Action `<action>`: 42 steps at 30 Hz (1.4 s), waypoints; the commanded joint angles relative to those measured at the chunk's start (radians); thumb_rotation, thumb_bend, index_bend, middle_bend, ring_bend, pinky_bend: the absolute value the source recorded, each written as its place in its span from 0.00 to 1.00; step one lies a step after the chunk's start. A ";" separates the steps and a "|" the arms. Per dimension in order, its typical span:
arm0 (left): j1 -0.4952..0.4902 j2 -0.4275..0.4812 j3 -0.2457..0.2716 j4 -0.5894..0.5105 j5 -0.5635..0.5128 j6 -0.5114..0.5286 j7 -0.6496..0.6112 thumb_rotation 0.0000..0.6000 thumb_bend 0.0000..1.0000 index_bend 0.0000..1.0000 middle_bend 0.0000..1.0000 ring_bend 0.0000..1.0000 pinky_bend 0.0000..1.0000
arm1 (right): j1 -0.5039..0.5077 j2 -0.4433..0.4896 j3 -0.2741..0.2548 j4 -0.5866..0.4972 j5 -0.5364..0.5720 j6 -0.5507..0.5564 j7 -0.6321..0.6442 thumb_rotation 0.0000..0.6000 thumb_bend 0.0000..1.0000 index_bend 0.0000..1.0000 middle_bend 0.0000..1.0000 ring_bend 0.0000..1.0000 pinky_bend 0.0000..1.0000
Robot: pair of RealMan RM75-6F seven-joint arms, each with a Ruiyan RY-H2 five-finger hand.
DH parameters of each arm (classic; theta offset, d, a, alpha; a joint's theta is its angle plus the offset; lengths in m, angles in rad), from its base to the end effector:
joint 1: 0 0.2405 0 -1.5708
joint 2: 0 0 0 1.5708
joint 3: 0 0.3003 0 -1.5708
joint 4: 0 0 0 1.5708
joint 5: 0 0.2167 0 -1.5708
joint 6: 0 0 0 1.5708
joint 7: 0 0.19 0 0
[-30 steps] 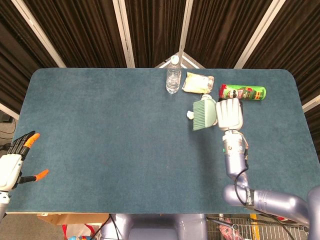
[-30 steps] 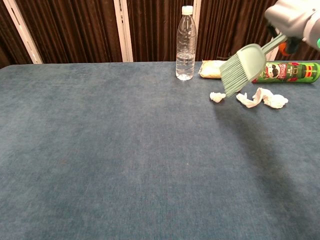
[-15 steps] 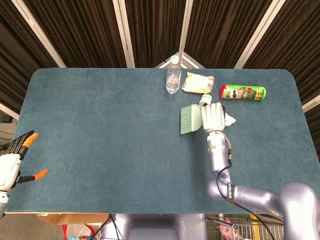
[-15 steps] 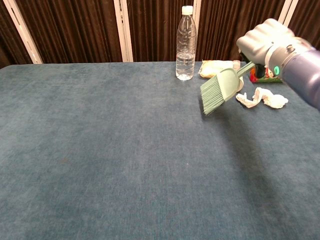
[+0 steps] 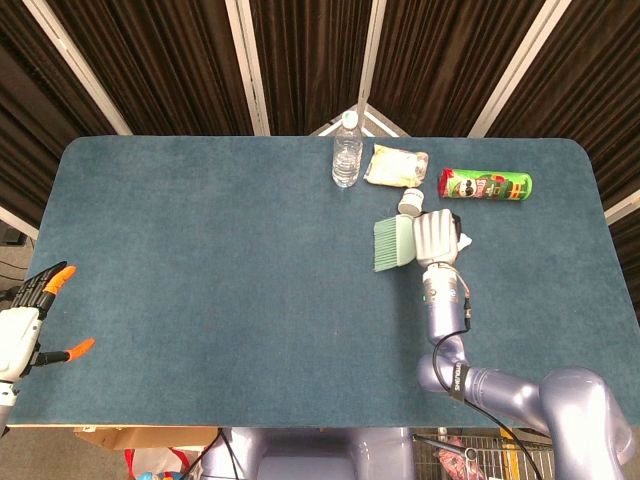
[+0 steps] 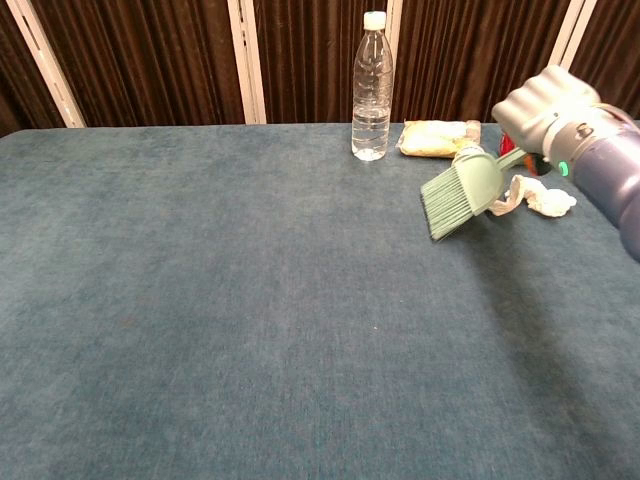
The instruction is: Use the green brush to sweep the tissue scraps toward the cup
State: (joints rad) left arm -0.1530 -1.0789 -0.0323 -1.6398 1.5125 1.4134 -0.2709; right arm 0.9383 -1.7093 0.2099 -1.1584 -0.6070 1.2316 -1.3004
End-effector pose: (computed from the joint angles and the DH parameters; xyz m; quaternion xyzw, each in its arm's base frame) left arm -0.3388 0.2497 0.1675 -0.5723 -0.4670 -0.4521 0.5000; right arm -0.1926 -0.5015 -0.0053 0.6950 -0.1302 0.0744 0.7032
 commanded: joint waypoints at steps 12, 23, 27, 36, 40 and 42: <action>0.001 -0.006 -0.006 0.004 -0.004 0.008 0.014 1.00 0.00 0.00 0.00 0.00 0.02 | -0.087 0.217 -0.029 -0.176 -0.034 0.116 -0.043 1.00 0.60 0.81 1.00 1.00 0.91; 0.007 -0.010 -0.004 0.003 0.007 0.024 0.028 1.00 0.00 0.00 0.00 0.00 0.02 | -0.213 0.420 -0.012 -0.554 -0.132 0.219 0.173 1.00 0.60 0.81 1.00 1.00 0.91; 0.008 -0.014 -0.001 0.002 0.014 0.028 0.040 1.00 0.00 0.00 0.00 0.00 0.02 | -0.281 0.462 -0.048 -0.696 -0.192 0.239 0.284 1.00 0.60 0.81 0.99 1.00 0.91; 0.010 -0.027 0.003 -0.011 0.018 0.029 0.063 1.00 0.00 0.00 0.00 0.00 0.02 | -0.364 0.386 -0.131 -0.809 -0.276 0.241 0.408 1.00 0.60 0.81 0.99 1.00 0.91; 0.011 -0.026 0.002 -0.013 0.015 0.031 0.061 1.00 0.00 0.00 0.00 0.00 0.02 | -0.376 0.315 -0.167 -0.778 -0.285 0.244 0.381 1.00 0.60 0.75 0.99 0.99 0.89; 0.012 -0.026 0.001 -0.012 0.014 0.032 0.058 1.00 0.00 0.00 0.00 0.00 0.02 | -0.380 0.280 -0.178 -0.749 -0.291 0.253 0.362 1.00 0.60 0.65 0.95 0.94 0.84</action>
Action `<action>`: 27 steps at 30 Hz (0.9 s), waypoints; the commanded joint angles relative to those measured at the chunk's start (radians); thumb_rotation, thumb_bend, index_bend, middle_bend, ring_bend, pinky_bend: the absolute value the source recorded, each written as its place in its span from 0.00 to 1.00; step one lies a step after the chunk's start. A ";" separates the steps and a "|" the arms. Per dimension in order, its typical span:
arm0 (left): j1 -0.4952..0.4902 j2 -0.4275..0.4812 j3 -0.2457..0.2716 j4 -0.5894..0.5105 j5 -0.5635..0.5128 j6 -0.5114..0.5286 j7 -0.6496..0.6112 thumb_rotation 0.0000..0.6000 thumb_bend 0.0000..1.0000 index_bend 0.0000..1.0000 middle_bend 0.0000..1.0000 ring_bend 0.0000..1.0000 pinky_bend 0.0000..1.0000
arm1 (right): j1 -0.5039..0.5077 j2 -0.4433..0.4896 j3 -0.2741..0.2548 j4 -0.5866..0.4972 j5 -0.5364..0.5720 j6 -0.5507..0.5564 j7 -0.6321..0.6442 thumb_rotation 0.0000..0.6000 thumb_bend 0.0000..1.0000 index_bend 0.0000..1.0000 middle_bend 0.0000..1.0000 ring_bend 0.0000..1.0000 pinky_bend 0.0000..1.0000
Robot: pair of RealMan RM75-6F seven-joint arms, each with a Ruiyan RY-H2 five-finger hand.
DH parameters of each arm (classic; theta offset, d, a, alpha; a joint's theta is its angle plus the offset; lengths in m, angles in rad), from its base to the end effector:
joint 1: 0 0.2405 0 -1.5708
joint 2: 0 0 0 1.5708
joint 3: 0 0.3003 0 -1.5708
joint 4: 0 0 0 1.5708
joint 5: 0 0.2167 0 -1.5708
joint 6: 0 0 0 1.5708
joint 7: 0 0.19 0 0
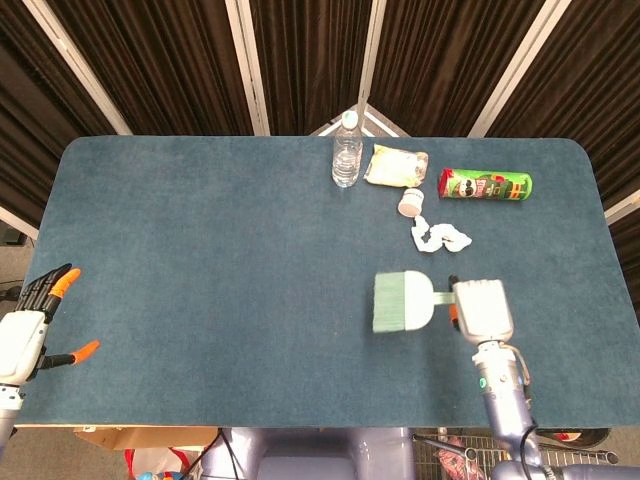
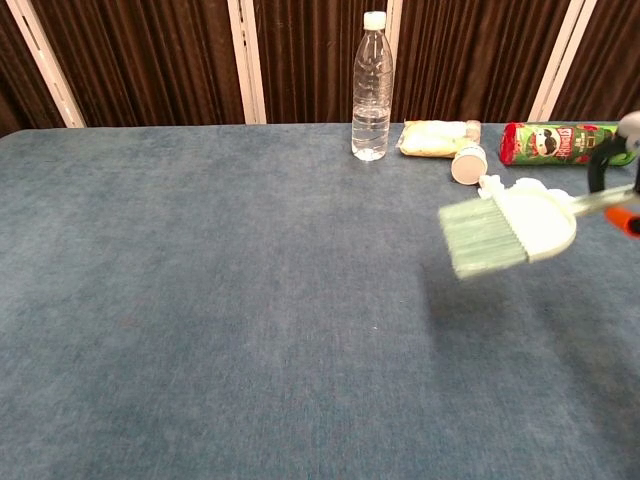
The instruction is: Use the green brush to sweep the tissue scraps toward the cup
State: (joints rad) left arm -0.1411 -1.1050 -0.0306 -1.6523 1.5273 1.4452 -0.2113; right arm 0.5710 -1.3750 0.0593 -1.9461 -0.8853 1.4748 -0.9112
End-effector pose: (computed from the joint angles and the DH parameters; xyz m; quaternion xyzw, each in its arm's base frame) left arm -0.3323 0.2448 0.1607 -0.5761 -0.4522 -0.4555 0.5060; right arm -0.2228 -0.3353 0.0554 0.6842 -0.3356 0.2410 0.6010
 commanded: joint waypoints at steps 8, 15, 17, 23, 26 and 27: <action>0.002 0.006 -0.001 0.007 0.001 0.003 -0.024 1.00 0.00 0.00 0.00 0.00 0.02 | -0.027 -0.117 -0.043 0.095 0.026 0.015 -0.099 1.00 0.54 0.09 0.43 0.42 0.48; 0.003 0.011 0.001 0.009 0.006 0.004 -0.029 1.00 0.00 0.00 0.00 0.00 0.02 | -0.041 -0.098 -0.054 0.091 0.050 0.037 -0.160 1.00 0.41 0.00 0.18 0.16 0.32; 0.004 0.011 0.002 0.010 0.007 0.006 -0.025 1.00 0.00 0.00 0.00 0.00 0.02 | -0.048 -0.087 -0.053 0.083 0.056 0.048 -0.162 1.00 0.40 0.00 0.17 0.15 0.29; 0.008 0.008 0.004 0.016 0.013 0.015 -0.003 1.00 0.00 0.00 0.00 0.00 0.02 | -0.108 0.000 -0.100 0.082 -0.088 0.075 -0.023 1.00 0.40 0.00 0.09 0.05 0.15; 0.012 0.003 0.004 0.024 0.015 0.024 0.015 1.00 0.00 0.00 0.00 0.00 0.02 | -0.155 0.057 -0.150 0.099 -0.213 0.087 0.115 1.00 0.40 0.00 0.04 0.01 0.12; 0.013 0.001 0.004 0.027 0.015 0.025 0.022 1.00 0.00 0.00 0.00 0.00 0.02 | -0.172 0.076 -0.167 0.106 -0.253 0.092 0.162 1.00 0.40 0.00 0.02 0.00 0.12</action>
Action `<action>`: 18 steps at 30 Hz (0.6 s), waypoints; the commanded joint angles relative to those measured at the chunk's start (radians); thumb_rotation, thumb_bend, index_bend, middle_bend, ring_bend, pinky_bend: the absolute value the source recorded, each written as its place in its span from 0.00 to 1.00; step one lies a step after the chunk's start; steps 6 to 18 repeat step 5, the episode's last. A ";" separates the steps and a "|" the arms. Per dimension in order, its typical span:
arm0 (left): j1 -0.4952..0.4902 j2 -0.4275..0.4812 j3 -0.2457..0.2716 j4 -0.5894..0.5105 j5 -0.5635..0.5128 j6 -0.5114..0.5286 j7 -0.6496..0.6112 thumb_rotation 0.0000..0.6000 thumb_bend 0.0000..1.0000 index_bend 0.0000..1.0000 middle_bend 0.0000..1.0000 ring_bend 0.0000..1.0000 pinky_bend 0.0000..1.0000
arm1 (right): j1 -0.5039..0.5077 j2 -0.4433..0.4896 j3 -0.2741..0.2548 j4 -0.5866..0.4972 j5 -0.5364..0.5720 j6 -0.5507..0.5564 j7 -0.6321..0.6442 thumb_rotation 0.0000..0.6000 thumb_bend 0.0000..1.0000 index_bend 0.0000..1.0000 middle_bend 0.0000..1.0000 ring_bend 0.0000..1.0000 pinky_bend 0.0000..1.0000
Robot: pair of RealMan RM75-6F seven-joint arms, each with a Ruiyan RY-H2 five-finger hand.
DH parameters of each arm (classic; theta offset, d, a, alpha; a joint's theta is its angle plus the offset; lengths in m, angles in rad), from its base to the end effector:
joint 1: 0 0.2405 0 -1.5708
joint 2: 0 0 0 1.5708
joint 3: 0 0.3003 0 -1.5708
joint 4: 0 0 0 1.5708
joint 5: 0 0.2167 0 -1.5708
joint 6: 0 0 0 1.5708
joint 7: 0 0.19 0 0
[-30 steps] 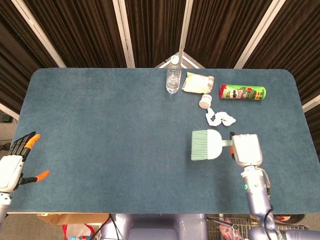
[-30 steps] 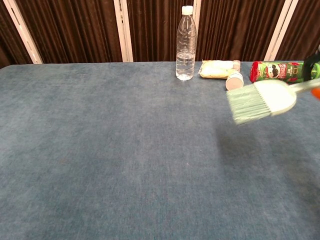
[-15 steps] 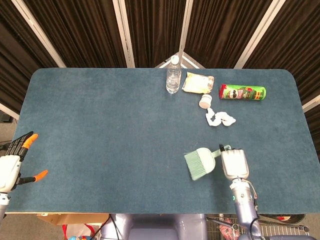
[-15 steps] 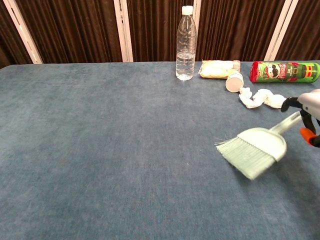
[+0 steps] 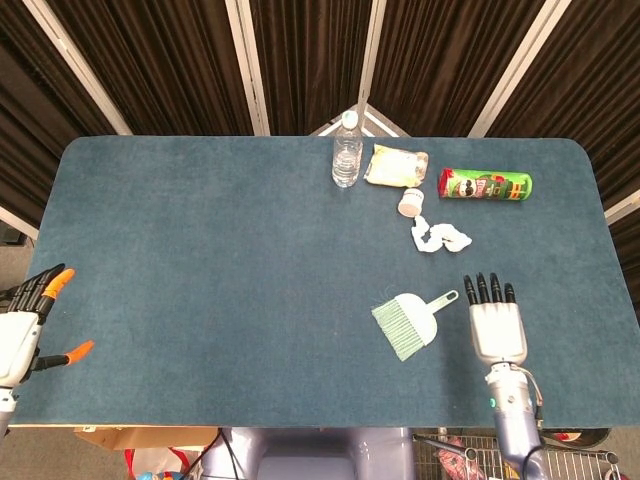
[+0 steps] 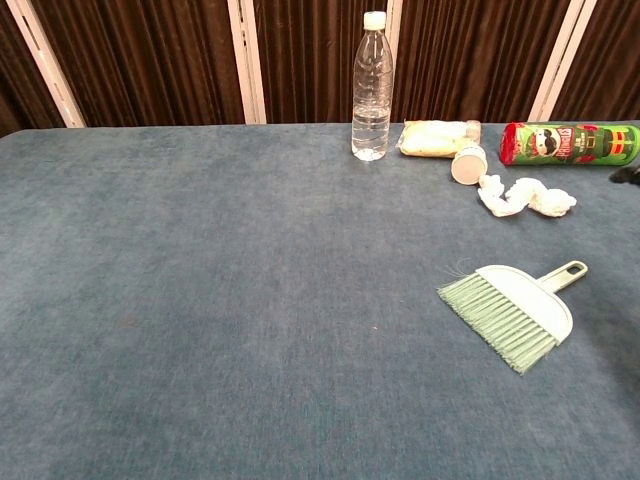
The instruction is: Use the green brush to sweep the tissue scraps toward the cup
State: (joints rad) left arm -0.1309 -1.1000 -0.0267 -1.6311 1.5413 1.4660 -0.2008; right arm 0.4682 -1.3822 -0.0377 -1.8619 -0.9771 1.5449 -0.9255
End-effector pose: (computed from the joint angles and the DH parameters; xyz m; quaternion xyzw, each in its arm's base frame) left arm -0.3362 0.2411 0.1666 -0.5825 -0.4369 -0.4507 0.5163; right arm -0.2714 -0.3033 0.0598 0.6814 -0.3041 0.1903 0.6380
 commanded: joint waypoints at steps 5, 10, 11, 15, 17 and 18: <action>0.007 -0.011 -0.001 0.016 0.002 0.015 0.047 1.00 0.00 0.00 0.00 0.00 0.02 | -0.146 0.145 -0.120 0.063 -0.298 0.076 0.355 1.00 0.39 0.00 0.00 0.00 0.06; 0.007 -0.011 -0.001 0.016 0.002 0.015 0.047 1.00 0.00 0.00 0.00 0.00 0.02 | -0.146 0.145 -0.120 0.063 -0.298 0.076 0.355 1.00 0.39 0.00 0.00 0.00 0.06; 0.007 -0.011 -0.001 0.016 0.002 0.015 0.047 1.00 0.00 0.00 0.00 0.00 0.02 | -0.146 0.145 -0.120 0.063 -0.298 0.076 0.355 1.00 0.39 0.00 0.00 0.00 0.06; 0.007 -0.011 -0.001 0.016 0.002 0.015 0.047 1.00 0.00 0.00 0.00 0.00 0.02 | -0.146 0.145 -0.120 0.063 -0.298 0.076 0.355 1.00 0.39 0.00 0.00 0.00 0.06; 0.007 -0.011 -0.001 0.016 0.002 0.015 0.047 1.00 0.00 0.00 0.00 0.00 0.02 | -0.146 0.145 -0.120 0.063 -0.298 0.076 0.355 1.00 0.39 0.00 0.00 0.00 0.06; 0.007 -0.011 -0.001 0.016 0.002 0.015 0.047 1.00 0.00 0.00 0.00 0.00 0.02 | -0.146 0.145 -0.120 0.063 -0.298 0.076 0.355 1.00 0.39 0.00 0.00 0.00 0.06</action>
